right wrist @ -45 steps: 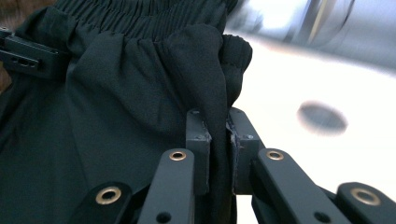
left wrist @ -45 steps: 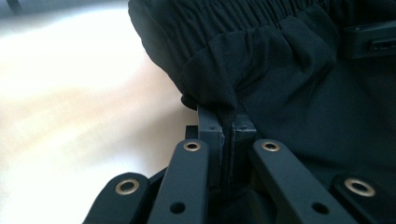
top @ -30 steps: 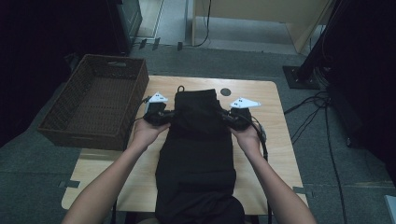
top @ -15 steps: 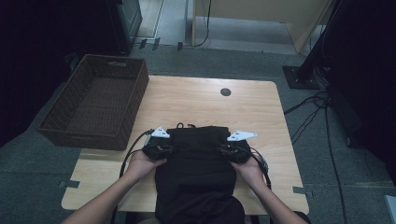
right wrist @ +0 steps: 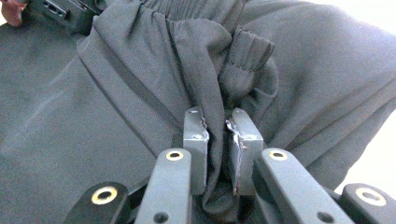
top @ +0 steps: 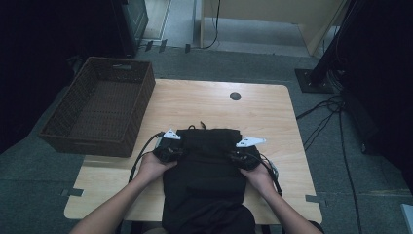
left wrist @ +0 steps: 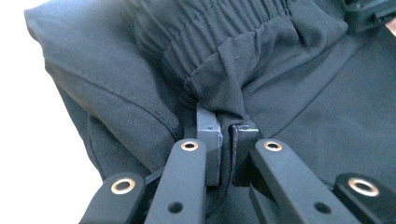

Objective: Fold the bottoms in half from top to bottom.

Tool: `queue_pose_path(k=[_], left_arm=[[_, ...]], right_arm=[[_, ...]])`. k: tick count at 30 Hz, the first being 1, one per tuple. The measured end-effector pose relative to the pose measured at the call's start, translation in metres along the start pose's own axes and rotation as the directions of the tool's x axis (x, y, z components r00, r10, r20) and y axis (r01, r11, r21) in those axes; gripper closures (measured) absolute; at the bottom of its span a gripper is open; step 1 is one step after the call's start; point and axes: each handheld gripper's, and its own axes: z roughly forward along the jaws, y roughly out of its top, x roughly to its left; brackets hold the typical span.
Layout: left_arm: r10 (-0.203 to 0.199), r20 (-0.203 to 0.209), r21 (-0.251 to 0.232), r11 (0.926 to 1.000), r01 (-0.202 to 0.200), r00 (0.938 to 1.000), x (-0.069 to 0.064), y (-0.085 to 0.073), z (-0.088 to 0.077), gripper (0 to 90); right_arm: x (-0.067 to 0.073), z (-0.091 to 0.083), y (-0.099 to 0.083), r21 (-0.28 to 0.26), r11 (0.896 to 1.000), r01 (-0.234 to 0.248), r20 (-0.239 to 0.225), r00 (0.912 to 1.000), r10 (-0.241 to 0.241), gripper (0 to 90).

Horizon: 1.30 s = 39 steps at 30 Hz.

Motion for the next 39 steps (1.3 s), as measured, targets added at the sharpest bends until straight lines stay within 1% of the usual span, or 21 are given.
queue_pose_path(k=[2,4,6,8,11,14,15,18,19,20,21,22,23,24,26,29,31,32,34,37,39], left_arm=[[-0.024,-0.002,-0.011,0.9997,0.024,0.9997,0.008,0.009,0.006,86.1],[-0.047,-0.011,-0.014,0.9988,0.047,0.9988,0.018,0.022,0.014,85.9],[-0.046,-0.042,-0.009,0.9989,0.046,0.9981,0.026,0.037,0.022,85.9],[-0.046,-0.083,0.000,0.9989,0.046,0.9955,0.033,0.053,0.030,85.7],[-0.044,-0.138,0.006,0.9989,0.046,0.9895,0.046,0.074,0.041,85.6],[-0.056,-0.177,-0.012,0.9984,0.055,0.9826,0.060,0.090,0.050,85.1],[-0.058,-0.191,-0.019,0.9983,0.055,0.9799,0.063,0.094,0.053,84.9],[-0.080,-0.238,-0.046,0.9964,0.071,0.9680,0.071,0.104,0.061,84.1],[-0.088,-0.242,-0.047,0.9958,0.079,0.9662,0.072,0.106,0.062,84.2],[-0.104,-0.242,-0.049,0.9943,0.095,0.9648,0.074,0.108,0.063,84.3],[-0.120,-0.232,-0.052,0.9925,0.111,0.9653,0.076,0.109,0.063,84.9],[-0.125,-0.219,-0.052,0.9919,0.116,0.9677,0.077,0.110,0.062,85.8],[-0.127,-0.207,-0.057,0.9914,0.118,0.9700,0.079,0.111,0.059,86.9],[-0.142,-0.193,-0.078,0.9886,0.129,0.9709,0.080,0.113,0.055,87.3],[-0.120,-0.185,-0.106,0.9892,0.102,0.9753,0.078,0.117,0.046,87.6],[-0.070,-0.172,-0.150,0.9877,0.044,0.9826,0.069,0.125,0.024,87.7],[-0.055,-0.150,-0.188,0.9819,0.027,0.9871,0.062,0.126,0.006,87.7],[-0.044,-0.141,-0.195,0.9808,0.016,0.9891,0.058,0.125,-0.003,87.7],[-0.021,-0.126,-0.214,0.9767,-0.006,0.9918,0.048,0.118,-0.017,87.6],[0.022,-0.105,-0.206,0.9775,-0.043,0.9943,0.031,0.100,-0.032,87.6],[0.041,-0.087,-0.207,0.9767,-0.059,0.9953,0.019,0.084,-0.040,87.5]], right_arm=[[-0.007,0.004,0.003,-0.021,1.000,-0.003,0.013,0.9999,0.003,79.8],[-0.016,0.010,0.010,-0.024,1.000,-0.005,0.033,0.9995,0.006,79.7],[-0.029,0.017,0.020,-0.027,0.999,-0.021,0.048,0.9986,0.023,79.7],[-0.042,0.026,0.031,-0.029,0.999,-0.040,0.061,0.9973,0.042,79.7],[-0.062,0.042,0.047,-0.051,0.997,-0.059,0.086,0.9943,0.063,79.7],[-0.076,0.056,0.062,-0.065,0.994,-0.082,0.113,0.9896,0.089,79.7],[-0.081,0.060,0.067,-0.066,0.995,-0.077,0.121,0.9890,0.085,79.6],[-0.089,0.072,0.081,-0.062,0.995,-0.072,0.164,0.9831,0.081,78.7],[-0.092,0.075,0.086,-0.057,0.995,-0.081,0.184,0.9788,0.090,78.8],[-0.092,0.077,0.089,-0.054,0.995,-0.090,0.190,0.9768,0.098,78.8],[-0.093,0.079,0.091,-0.055,0.994,-0.099,0.198,0.9742,0.108,79.0],[-0.094,0.080,0.092,-0.060,0.991,-0.116,0.199,0.9720,0.126,79.6],[-0.095,0.080,0.093,-0.063,0.987,-0.145,0.192,0.9692,0.155,80.1],[-0.096,0.079,0.095,-0.061,0.985,-0.159,0.183,0.9688,0.168,80.6],[-0.098,0.073,0.102,-0.059,0.985,-0.162,0.158,0.9727,0.169,81.1],[-0.096,0.056,0.115,-0.128,0.976,-0.178,0.131,0.9722,0.194,81.4],[-0.087,0.040,0.123,-0.157,0.977,-0.143,0.119,0.9794,0.163,81.3],[-0.082,0.031,0.124,-0.164,0.979,-0.124,0.111,0.9835,0.143,81.3],[-0.072,0.015,0.123,-0.180,0.978,-0.104,0.086,0.9889,0.121,81.3],[-0.058,-0.004,0.113,-0.184,0.979,-0.083,0.044,0.9947,0.093,81.3],[-0.047,-0.014,0.102,-0.167,0.983,-0.080,0.014,0.9964,0.084,81.3]])
